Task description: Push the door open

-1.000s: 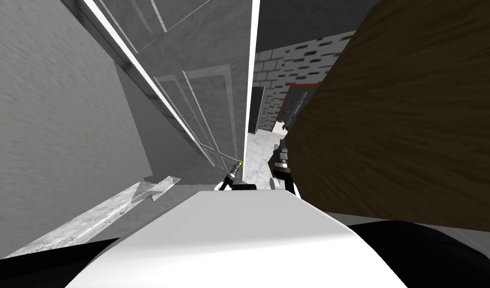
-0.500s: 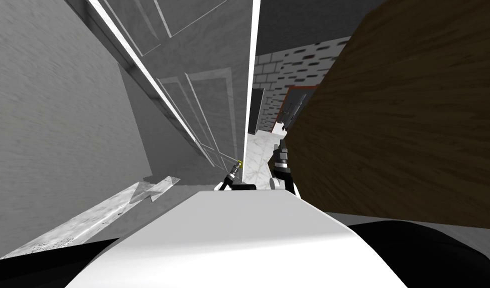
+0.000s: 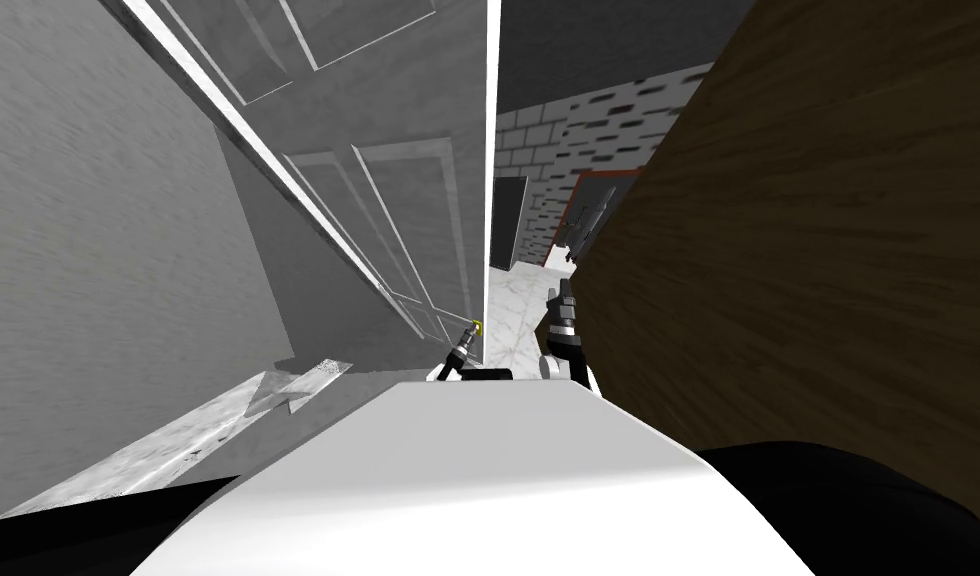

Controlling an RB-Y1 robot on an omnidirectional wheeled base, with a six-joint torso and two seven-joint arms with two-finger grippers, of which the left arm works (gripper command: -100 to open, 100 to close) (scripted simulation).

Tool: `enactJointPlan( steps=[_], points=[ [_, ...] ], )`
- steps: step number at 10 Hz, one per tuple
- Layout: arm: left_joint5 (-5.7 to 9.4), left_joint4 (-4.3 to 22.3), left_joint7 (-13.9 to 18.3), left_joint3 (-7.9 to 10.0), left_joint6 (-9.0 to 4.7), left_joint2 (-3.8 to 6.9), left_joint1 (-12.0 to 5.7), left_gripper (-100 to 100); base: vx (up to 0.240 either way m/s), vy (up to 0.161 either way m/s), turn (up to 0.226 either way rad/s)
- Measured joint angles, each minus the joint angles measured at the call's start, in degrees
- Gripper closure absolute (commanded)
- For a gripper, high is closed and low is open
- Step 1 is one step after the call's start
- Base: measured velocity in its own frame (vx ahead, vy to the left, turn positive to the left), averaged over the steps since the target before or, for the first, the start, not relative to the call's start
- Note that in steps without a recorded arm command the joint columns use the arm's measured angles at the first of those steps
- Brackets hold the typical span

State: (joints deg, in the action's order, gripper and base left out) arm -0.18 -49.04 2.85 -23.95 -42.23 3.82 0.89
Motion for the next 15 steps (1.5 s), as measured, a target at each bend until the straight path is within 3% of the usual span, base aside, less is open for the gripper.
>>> enactJointPlan(
  steps=[2,3,4,5,6,12,15],
  points=[
    [0.45,1.96,-0.50,1.43,-1.19,-0.36,-1.10,100,0.162,-0.120,0.051],
    [0.59,1.49,-0.78,1.98,-0.99,-0.35,-0.89,100,0.143,-0.113,0.076],
    [0.87,0.37,-0.64,2.73,-0.12,0.40,-0.66,100,0.129,-0.090,0.098],
    [1.30,1.80,-0.71,3.92,-0.62,0.48,-1.64,100,0.136,-0.108,0.072],
    [1.59,1.77,-1.19,4.95,-0.81,0.41,-1.51,-100,-0.055,-0.057,0.062],
    [1.69,0.44,-1.03,4.47,-0.28,0.16,-0.82,-100,-0.221,0.013,0.034],
    [1.74,0.48,-1.03,4.48,-0.37,0.02,-0.68,-100,0.058,-0.035,-0.017]
  ],
)
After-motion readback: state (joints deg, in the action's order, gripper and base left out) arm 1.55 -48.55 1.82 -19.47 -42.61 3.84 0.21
